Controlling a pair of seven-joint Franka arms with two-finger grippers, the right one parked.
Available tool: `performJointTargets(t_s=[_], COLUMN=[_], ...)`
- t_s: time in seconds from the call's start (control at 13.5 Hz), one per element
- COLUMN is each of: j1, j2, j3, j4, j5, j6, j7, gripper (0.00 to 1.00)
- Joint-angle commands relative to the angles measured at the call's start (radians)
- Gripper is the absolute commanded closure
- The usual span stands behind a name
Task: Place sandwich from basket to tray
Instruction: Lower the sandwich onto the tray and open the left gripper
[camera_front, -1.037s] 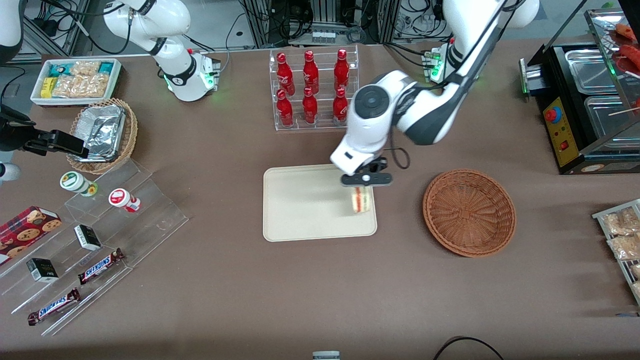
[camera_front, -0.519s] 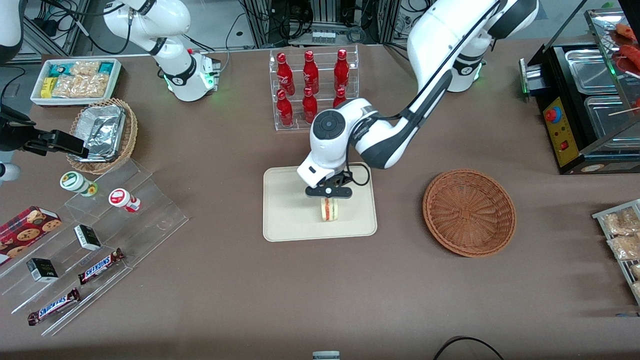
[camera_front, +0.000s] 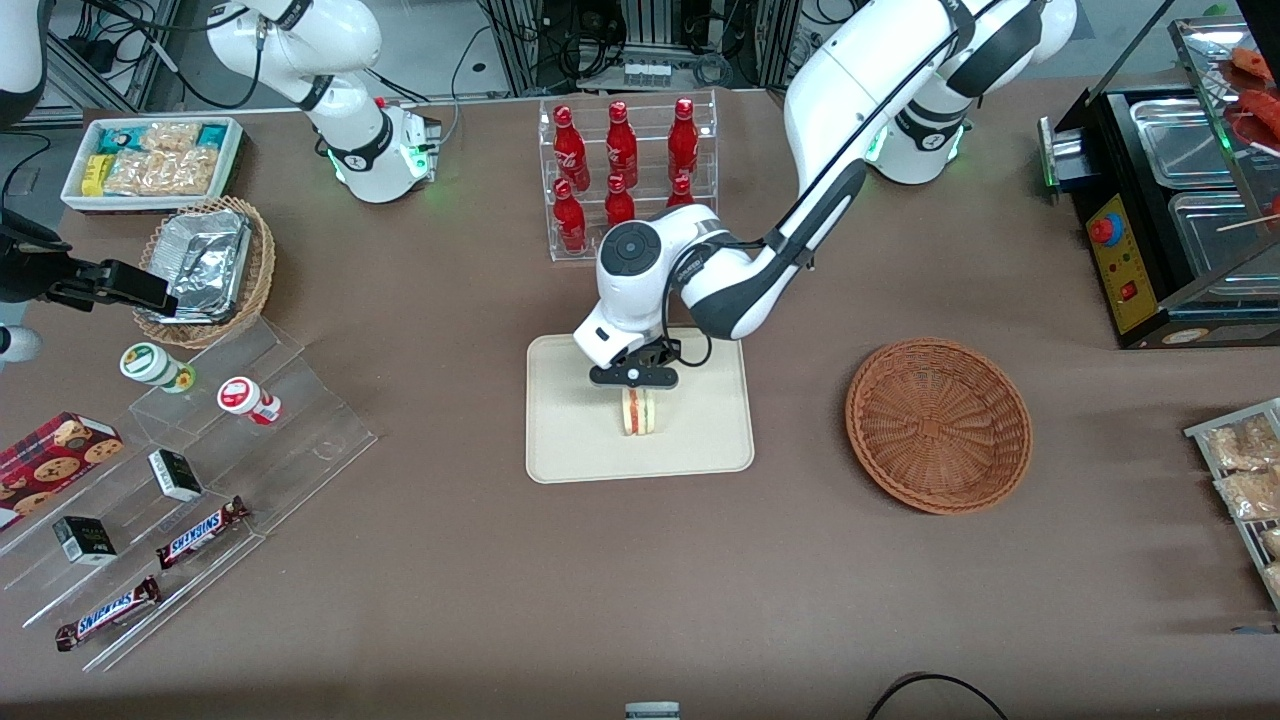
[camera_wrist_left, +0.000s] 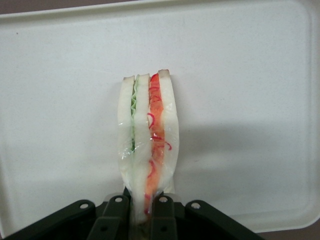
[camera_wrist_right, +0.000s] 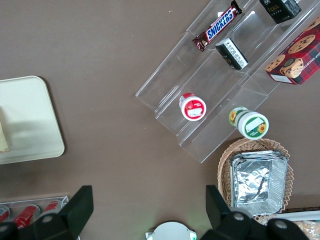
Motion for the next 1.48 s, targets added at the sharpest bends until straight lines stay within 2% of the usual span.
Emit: performJointTargets(t_s=[0.0, 0.15, 0.22, 0.3, 0.37, 0.67, 0.89, 1.11, 1.41], j1=[-0.02, -0.02, -0.022, -0.022, -0.022, -0.011, 0.021, 0.07, 0.144], j2=[0.026, 0.034, 0.034, 0.034, 0.034, -0.011, -0.11, -0.218, -0.374], j3=[0.014, 0.014, 0.014, 0.014, 0.014, 0.017, 0.017, 0.016, 0.01], j4=[0.033, 0.035, 0.035, 0.035, 0.035, 0.035, 0.032, 0.007, -0.023], j5=[0.03, 0.03, 0.03, 0.032, 0.032, 0.032, 0.019, 0.019, -0.004], j6=[0.015, 0.017, 0.015, 0.015, 0.015, 0.004, -0.057, -0.078, -0.261], j7=[-0.031, -0.032, -0.032, -0.032, -0.029, -0.08, -0.115, -0.244, -0.212], gripper=[1.0, 1.0, 0.92, 0.54, 0.03, 0.0, 0.0, 0.0, 0.0])
